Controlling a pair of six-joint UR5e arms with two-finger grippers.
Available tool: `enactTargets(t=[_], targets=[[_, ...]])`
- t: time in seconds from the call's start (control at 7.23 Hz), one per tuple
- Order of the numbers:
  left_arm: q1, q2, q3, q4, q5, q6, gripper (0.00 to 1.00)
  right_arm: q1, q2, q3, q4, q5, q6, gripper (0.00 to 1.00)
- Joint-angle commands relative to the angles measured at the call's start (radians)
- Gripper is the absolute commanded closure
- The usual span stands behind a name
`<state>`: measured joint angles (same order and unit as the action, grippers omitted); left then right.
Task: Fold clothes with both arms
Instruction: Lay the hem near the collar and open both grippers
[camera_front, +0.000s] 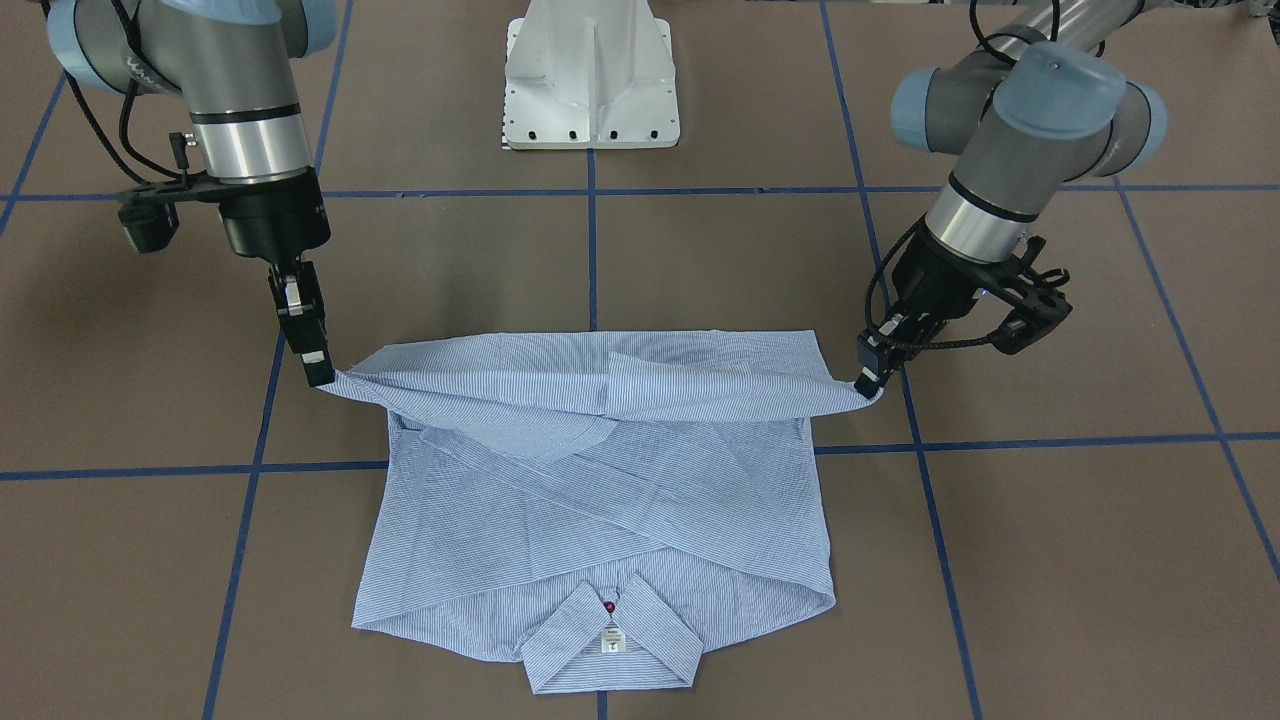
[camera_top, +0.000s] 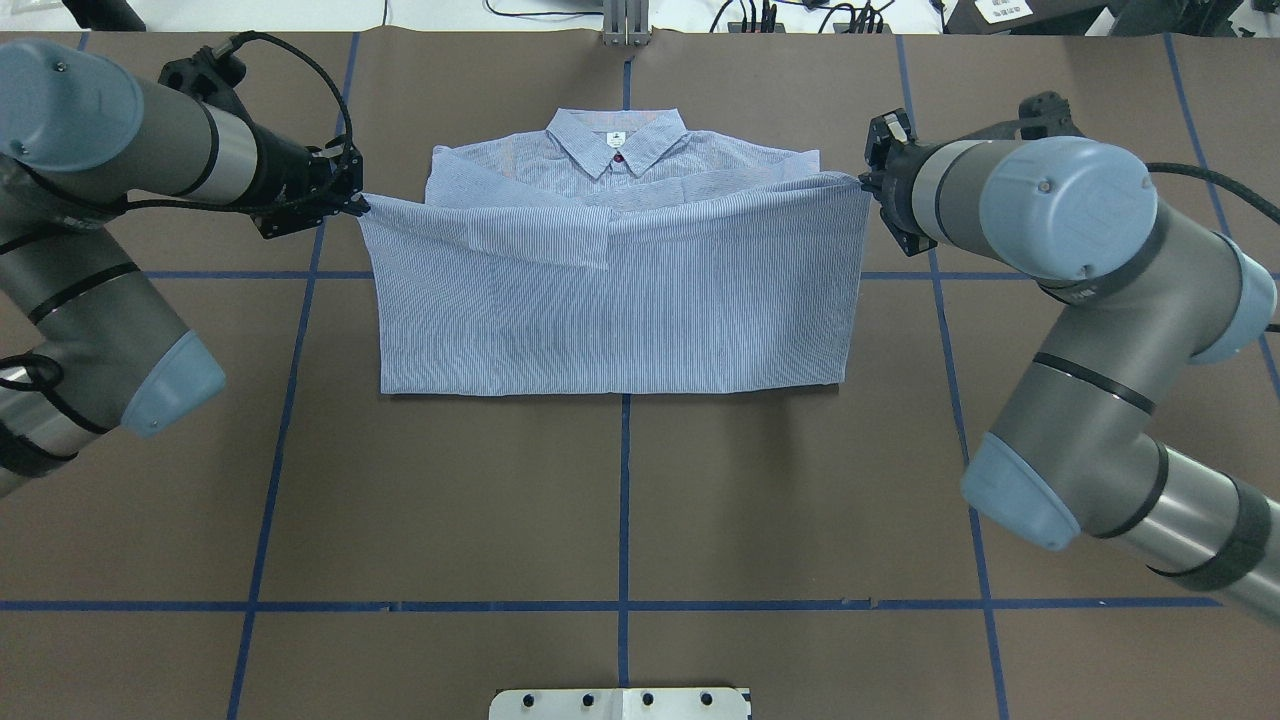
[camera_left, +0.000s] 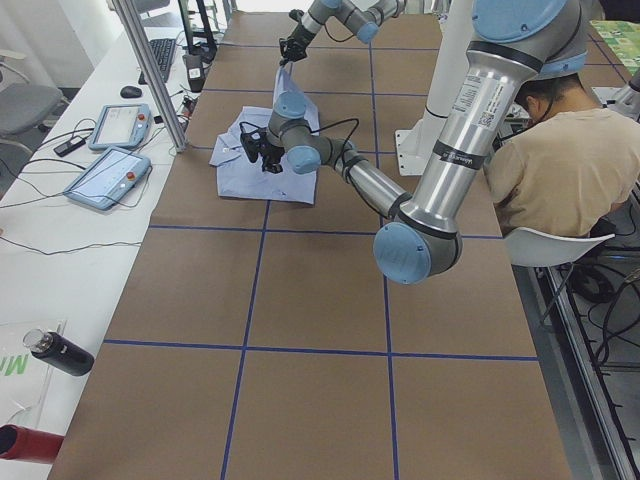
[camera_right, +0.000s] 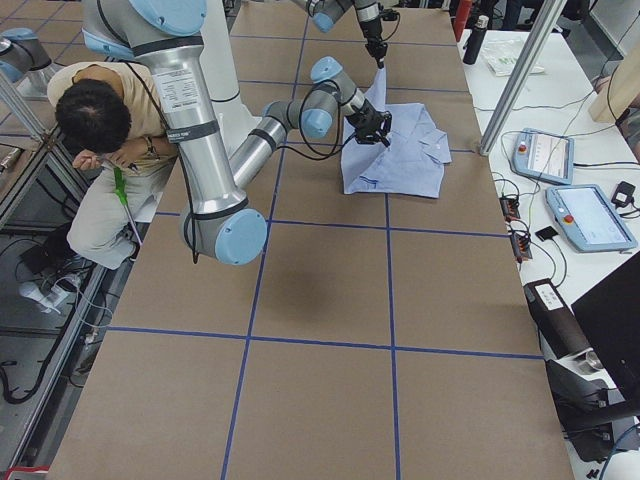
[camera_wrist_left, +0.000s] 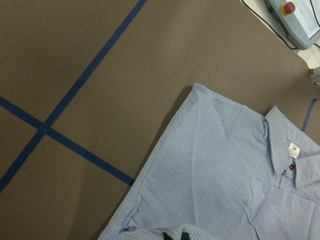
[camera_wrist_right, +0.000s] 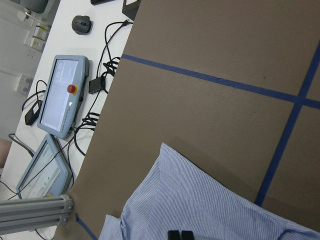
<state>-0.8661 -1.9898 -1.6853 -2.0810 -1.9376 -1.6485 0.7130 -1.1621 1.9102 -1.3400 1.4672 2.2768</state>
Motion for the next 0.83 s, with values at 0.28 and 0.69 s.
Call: enactTargets(t=[0.28,0.69], targets=[[-0.013,-0.122,0.281,-0.211,0.032,0.01,1.0,0.032,0.099,-0.343,0.175,0.002,-0.042,1.0],[-0.013,-0.211,0.461,-0.327,0.098,0.01,1.0,0.033,0.152,-0.538,0.327,-0.002,-0.042,1.0]])
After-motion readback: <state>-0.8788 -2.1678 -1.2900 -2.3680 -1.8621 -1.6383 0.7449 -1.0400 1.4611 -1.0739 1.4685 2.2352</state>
